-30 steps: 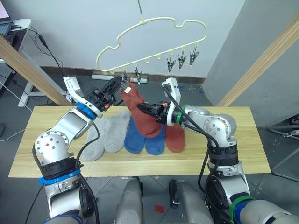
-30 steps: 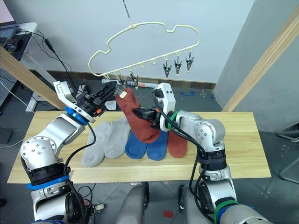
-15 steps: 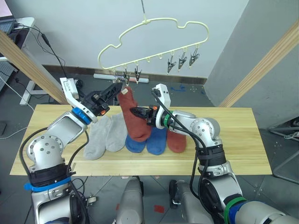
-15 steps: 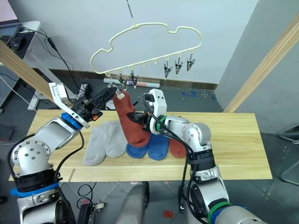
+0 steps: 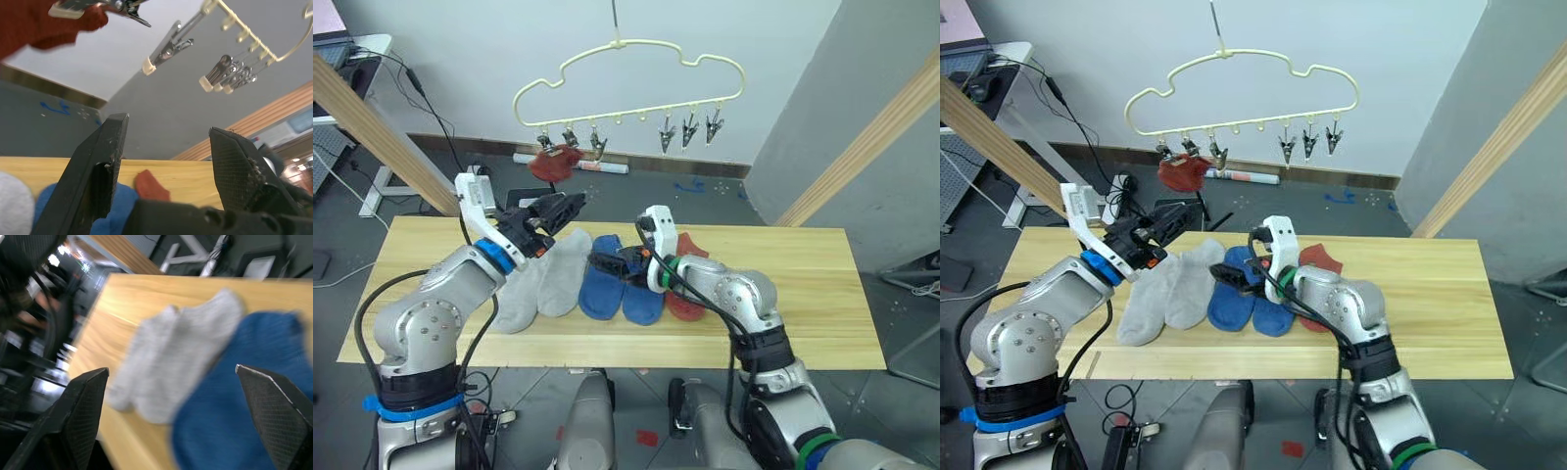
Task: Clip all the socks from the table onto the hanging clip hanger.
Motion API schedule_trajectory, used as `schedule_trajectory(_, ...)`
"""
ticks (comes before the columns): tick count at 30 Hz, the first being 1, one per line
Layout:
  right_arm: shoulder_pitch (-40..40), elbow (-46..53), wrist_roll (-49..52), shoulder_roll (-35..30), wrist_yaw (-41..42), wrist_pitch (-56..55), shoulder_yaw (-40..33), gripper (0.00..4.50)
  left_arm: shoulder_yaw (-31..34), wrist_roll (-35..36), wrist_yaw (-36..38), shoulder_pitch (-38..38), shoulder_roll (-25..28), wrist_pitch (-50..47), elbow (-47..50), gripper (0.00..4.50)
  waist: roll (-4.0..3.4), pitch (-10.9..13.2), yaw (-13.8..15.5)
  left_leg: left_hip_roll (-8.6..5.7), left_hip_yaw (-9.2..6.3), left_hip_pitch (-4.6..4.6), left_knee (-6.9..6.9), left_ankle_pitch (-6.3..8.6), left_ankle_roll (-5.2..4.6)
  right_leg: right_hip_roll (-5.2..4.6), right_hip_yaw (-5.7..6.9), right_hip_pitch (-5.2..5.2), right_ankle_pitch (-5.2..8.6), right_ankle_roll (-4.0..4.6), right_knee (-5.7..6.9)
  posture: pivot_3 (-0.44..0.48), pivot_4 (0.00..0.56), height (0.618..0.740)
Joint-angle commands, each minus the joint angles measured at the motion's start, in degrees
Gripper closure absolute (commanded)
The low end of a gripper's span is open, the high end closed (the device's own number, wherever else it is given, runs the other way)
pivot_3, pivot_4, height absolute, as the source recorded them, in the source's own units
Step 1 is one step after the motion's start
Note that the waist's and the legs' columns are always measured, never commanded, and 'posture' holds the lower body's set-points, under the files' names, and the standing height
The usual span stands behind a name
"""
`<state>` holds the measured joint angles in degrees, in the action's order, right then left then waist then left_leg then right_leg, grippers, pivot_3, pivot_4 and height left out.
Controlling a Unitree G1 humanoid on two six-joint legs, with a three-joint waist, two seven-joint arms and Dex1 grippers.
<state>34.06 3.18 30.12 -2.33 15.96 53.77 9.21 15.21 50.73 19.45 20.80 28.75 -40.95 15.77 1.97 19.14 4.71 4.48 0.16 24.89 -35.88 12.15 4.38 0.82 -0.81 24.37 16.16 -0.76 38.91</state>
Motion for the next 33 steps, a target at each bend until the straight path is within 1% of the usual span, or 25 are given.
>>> schedule_trajectory(1, -2.70, 8.57, -3.72, -4.24, 2.60, -6.50, 1.36, 0.05, -4.74, -12.78, 1.05, 1.45, -0.01, 11.42, 0.97, 1.54, 0.01, -0.01, 0.05, -0.03, 0.00, 0.00, -0.01, 0.00, 0.00, 0.00, -0.01, 0.00, 0.06, -0.10, 0.00, 0.231, 0.308, 0.740)
schedule_trajectory(2, -3.43, 10.79, -3.47, -5.17, 2.53, -6.52, 0.56, 0.05, -6.54, -16.81, 1.14, 1.99, -0.09, 14.85, 0.35, 1.54, 0.01, -0.01, 0.01, -0.02, 0.02, 0.00, -0.01, -0.01, 0.01, 0.00, -0.04, -0.01, 0.14, -0.24, 0.00, 0.224, 0.305, 0.740)
schedule_trajectory(4, -4.41, 14.18, -3.21, -6.56, 2.23, -6.23, -0.60, 0.05, -8.90, -22.10, 2.09, 2.67, -0.74, 20.42, -0.85, 1.54, 0.03, -0.02, -0.05, 0.01, 0.02, 0.00, -0.01, -0.05, 0.08, -0.01, -0.05, -0.01, 0.13, -0.23, 0.01, 0.216, 0.303, 0.740)
schedule_trajectory(5, -4.68, 15.34, -3.29, -7.04, 2.02, -6.05, -0.85, 0.00, -9.44, -23.51, 2.67, 2.88, -1.21, 22.50, -1.44, 1.93, 0.01, -0.02, -0.15, 0.03, 0.02, 0.00, 0.00, -0.05, 0.10, -0.01, -0.05, 0.00, 0.10, -0.18, 0.02, 0.211, 0.302, 0.740)
schedule_trajectory(6, -5.00, 16.89, -2.87, -7.44, 1.70, -5.42, -1.52, 0.00, -10.36, -25.15, 3.24, 3.23, -1.69, 24.45, -2.24, 2.13, 0.00, -0.03, -0.28, 0.05, 0.04, -0.01, 0.01, -0.06, 0.11, -0.01, -0.06, 0.00, 0.07, -0.11, 0.02, 0.211, 0.302, 0.740)
schedule_trajectory(8, -5.40, 19.35, -1.79, -7.25, 0.79, -4.43, -3.11, 0.00, -12.05, -28.71, 3.86, 4.08, -2.29, 27.82, -4.17, 2.67, 0.00, -0.03, -0.33, 0.10, 0.04, -0.01, 0.01, -0.09, 0.16, -0.02, -0.07, 0.00, -0.01, 0.02, 0.02, 0.199, 0.300, 0.740)
schedule_trajectory(9, -5.51, 20.15, -1.54, -7.01, 0.46, -4.14, -3.62, 0.00, -12.52, -30.02, 4.09, 4.39, -2.53, 29.10, -4.99, 3.06, 0.00, -0.03, -0.34, 0.10, 0.03, -0.01, 0.02, -0.09, 0.16, -0.02, -0.05, 0.01, -0.01, 0.02, 0.02, 0.195, 0.298, 0.740)
schedule_trajectory(12, -5.63, 22.38, -0.84, -6.64, -0.14, -3.29, -4.60, 0.00, -13.20, -33.21, 4.33, 5.62, -3.24, 32.18, -7.62, 3.96, 0.00, -0.03, -0.34, 0.11, 0.03, -0.01, 0.01, -0.10, 0.17, -0.02, -0.04, 0.02, -0.01, 0.02, 0.02, 0.183, 0.293, 0.740)
schedule_trajectory(15, -5.88, 25.04, 1.02, -5.58, -1.00, -2.48, -5.83, 0.00, -13.52, -38.12, 2.84, 6.57, -3.50, 36.62, -10.26, 3.96, 0.01, -0.04, -0.36, 0.06, 0.06, 0.00, -0.03, -0.10, 0.16, -0.01, -0.05, 0.01, -0.01, 0.02, 0.03, 0.172, 0.290, 0.740)
schedule_trajectory(17, -6.20, 25.98, 1.45, -4.99, -1.43, -2.30, -6.24, 0.00, -13.24, -39.63, 2.90, 6.57, -3.53, 38.33, -11.19, 3.96, 0.02, -0.04, -0.35, 0.05, 0.07, 0.01, -0.05, -0.10, 0.16, 0.00, -0.04, 0.01, -0.01, 0.02, 0.03, 0.168, 0.288, 0.740)
schedule_trajectory(20, -6.56, 26.33, 1.34, -4.83, -2.05, -2.29, -6.28, 0.00, -12.35, -38.89, 4.56, 6.27, -3.65, 39.28, -11.84, 3.29, 0.02, -0.05, -0.35, 0.02, 0.08, 0.01, -0.07, -0.10, 0.15, 0.00, -0.03, 0.01, -0.01, 0.02, 0.04, 0.166, 0.287, 0.740)
schedule_trajectory(22, -6.62, 26.28, 1.43, -4.56, -2.47, -2.28, -6.50, 0.00, -12.12, -40.25, 4.15, 6.69, -3.26, 40.18, -13.02, 2.79, 0.02, -0.05, -0.36, 0.02, 0.06, 0.01, -0.07, -0.10, 0.15, 0.00, -0.02, 0.01, -0.02, 0.03, 0.05, 0.167, 0.285, 0.740)
schedule_trajectory(25, -6.48, 25.96, 1.55, -4.39, -2.78, -2.38, -6.74, 0.00, -11.97, -42.84, 2.62, 8.14, -3.08, 41.59, -16.17, 1.81, 0.02, -0.05, -0.36, 0.04, 0.03, 0.01, -0.08, -0.10, 0.14, 0.01, 0.00, 0.01, -0.02, 0.03, 0.07, 0.170, 0.285, 0.740)
schedule_trajectory(26, -6.37, 25.78, 1.55, -4.35, -2.78, -2.42, -6.81, 0.00, -12.02, -43.50, 2.38, 8.71, -3.09, 42.10, -17.26, 1.56, 0.02, -0.05, -0.36, 0.04, 0.03, 0.01, -0.08, -0.11, 0.13, 0.02, 0.01, 0.01, -0.02, 0.03, 0.08, 0.170, 0.287, 0.740)
schedule_trajectory(33, -5.80, 25.14, 1.43, -4.60, -2.53, -2.43, -7.16, 0.00, -13.13, -49.68, -0.13, 12.82, -3.17, 48.51, -25.00, 1.56, 0.02, -0.05, -0.33, 0.01, 0.06, 0.02, -0.11, -0.06, 0.04, 0.04, 0.07, 0.00, -0.03, 0.04, 0.09, 0.167, 0.292, 0.740)
